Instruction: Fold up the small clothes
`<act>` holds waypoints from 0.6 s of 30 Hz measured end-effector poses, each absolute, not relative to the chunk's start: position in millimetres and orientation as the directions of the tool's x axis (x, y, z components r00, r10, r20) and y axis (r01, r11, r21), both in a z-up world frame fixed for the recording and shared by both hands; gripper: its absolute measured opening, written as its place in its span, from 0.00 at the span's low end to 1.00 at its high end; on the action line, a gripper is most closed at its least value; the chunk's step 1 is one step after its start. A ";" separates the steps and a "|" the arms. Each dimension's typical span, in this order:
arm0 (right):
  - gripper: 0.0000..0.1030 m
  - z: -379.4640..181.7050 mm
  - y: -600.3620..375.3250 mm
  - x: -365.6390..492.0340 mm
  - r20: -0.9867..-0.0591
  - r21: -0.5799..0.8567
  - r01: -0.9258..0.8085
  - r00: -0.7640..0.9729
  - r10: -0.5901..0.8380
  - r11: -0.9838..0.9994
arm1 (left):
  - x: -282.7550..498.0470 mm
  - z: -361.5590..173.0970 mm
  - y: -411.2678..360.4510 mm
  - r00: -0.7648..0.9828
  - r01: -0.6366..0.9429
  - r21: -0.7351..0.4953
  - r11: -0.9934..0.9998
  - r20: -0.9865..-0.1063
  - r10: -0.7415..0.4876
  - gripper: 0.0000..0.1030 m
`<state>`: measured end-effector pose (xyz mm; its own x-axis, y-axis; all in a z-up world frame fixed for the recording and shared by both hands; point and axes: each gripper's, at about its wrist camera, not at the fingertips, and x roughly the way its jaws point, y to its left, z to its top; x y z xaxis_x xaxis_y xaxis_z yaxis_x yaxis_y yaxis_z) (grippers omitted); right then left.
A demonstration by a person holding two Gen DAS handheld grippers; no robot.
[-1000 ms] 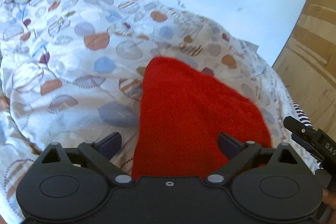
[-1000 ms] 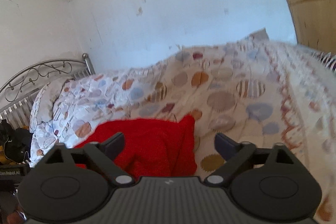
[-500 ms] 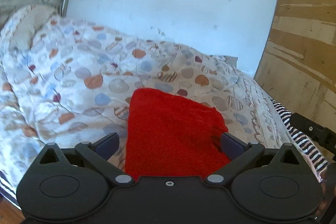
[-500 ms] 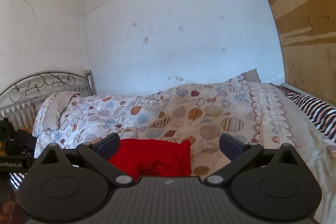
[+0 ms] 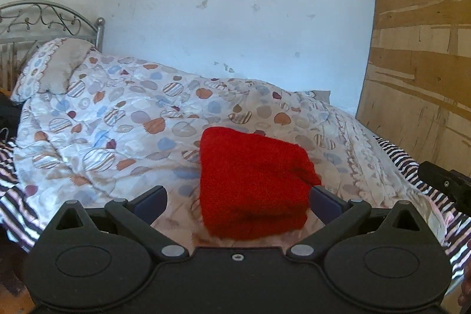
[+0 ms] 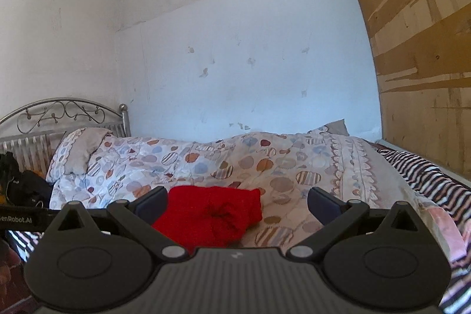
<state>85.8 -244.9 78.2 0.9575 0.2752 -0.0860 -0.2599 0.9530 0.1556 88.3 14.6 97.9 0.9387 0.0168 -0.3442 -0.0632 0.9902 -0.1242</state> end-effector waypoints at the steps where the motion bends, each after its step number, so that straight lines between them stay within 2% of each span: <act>1: 1.00 74.2 -242.7 78.4 -0.089 0.147 -0.254 0.959 0.268 0.956 | 78.7 93.0 15.5 0.941 -0.068 -0.124 0.990 -0.338 0.022 0.99; 10: 1.00 38.4 -226.1 36.7 -0.084 0.095 -0.215 0.971 0.223 0.972 | 33.1 52.2 22.8 0.942 -0.107 -0.095 0.990 -0.328 0.071 0.99; 18: 1.00 19.3 -222.3 33.8 -0.118 0.089 -0.201 0.970 0.211 0.975 | 25.4 28.5 33.2 0.929 -0.131 -0.095 0.987 -0.360 0.089 0.99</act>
